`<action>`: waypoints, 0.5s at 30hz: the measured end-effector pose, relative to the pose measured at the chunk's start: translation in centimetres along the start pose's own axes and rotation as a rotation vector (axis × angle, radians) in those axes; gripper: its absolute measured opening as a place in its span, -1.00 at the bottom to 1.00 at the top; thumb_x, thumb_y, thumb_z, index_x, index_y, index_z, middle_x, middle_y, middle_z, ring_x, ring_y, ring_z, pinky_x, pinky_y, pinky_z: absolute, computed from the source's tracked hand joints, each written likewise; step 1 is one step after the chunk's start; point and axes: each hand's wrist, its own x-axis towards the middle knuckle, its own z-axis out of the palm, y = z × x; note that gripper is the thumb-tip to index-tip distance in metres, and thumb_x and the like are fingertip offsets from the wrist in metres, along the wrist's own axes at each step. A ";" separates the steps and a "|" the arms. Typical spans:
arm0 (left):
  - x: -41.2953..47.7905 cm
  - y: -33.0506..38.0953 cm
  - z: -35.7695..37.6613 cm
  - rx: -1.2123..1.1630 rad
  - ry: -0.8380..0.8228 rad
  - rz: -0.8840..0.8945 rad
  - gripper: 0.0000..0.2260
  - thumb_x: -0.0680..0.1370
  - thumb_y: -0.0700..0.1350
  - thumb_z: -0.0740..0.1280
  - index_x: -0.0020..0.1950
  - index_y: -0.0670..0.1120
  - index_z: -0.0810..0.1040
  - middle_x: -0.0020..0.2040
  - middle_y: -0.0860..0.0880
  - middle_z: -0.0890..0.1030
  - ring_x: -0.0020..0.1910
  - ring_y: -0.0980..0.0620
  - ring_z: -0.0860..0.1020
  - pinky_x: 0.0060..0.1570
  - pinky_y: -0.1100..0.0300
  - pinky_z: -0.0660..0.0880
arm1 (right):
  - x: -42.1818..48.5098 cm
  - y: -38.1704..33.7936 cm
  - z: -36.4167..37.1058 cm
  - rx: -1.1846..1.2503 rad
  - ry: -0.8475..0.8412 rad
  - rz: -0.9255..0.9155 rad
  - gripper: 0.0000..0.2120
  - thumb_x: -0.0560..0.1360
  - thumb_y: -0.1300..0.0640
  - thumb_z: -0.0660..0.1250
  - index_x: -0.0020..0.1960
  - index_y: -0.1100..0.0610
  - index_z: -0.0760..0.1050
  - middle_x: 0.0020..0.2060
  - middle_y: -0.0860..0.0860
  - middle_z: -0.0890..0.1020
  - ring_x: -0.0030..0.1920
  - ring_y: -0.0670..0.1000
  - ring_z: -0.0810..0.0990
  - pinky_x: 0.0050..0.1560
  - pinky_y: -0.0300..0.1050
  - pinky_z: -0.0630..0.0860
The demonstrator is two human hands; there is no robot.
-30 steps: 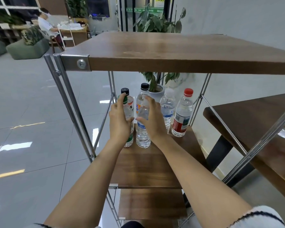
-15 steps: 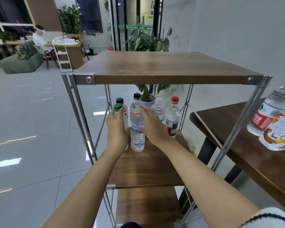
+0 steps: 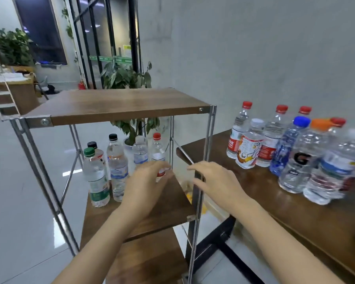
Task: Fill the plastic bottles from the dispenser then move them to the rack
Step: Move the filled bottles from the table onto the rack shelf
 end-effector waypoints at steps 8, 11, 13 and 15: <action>5.0 11.0 4.7 -0.136 -0.098 0.277 -0.78 0.58 0.00 0.36 0.20 0.03 0.61 0.12 0.10 0.64 0.14 0.07 0.56 0.10 0.03 0.53 | -4.4 9.6 -8.3 -0.115 0.213 0.287 -0.68 0.58 -0.01 0.33 0.32 -0.09 0.51 0.26 -0.15 0.57 0.27 -0.04 0.50 0.09 -0.04 0.49; 7.5 14.1 7.0 -0.166 -0.138 0.299 -0.79 0.58 0.01 0.36 0.21 0.05 0.60 0.11 0.11 0.64 0.12 0.09 0.55 0.09 0.05 0.52 | -4.6 13.1 -10.3 -0.166 0.269 0.368 -0.67 0.57 0.03 0.36 0.32 -0.05 0.51 0.22 -0.10 0.59 0.25 0.02 0.50 0.02 -0.06 0.45; 9.3 15.9 8.7 -0.177 -0.167 0.323 -0.78 0.59 0.00 0.35 0.23 0.05 0.59 0.13 0.10 0.63 0.13 0.09 0.55 0.10 0.07 0.52 | -4.6 15.1 -11.3 -0.221 0.287 0.413 -0.68 0.58 0.04 0.34 0.32 -0.03 0.50 0.25 -0.08 0.57 0.29 0.02 0.46 0.02 -0.06 0.44; 10.8 17.8 10.4 -0.191 -0.199 0.365 -0.77 0.59 -0.01 0.35 0.24 0.04 0.58 0.17 0.09 0.62 0.14 0.08 0.55 0.09 0.07 0.52 | -4.5 16.9 -12.1 -0.266 0.320 0.443 -0.68 0.58 0.05 0.33 0.33 0.01 0.50 0.28 -0.06 0.54 0.32 0.02 0.40 0.03 -0.05 0.42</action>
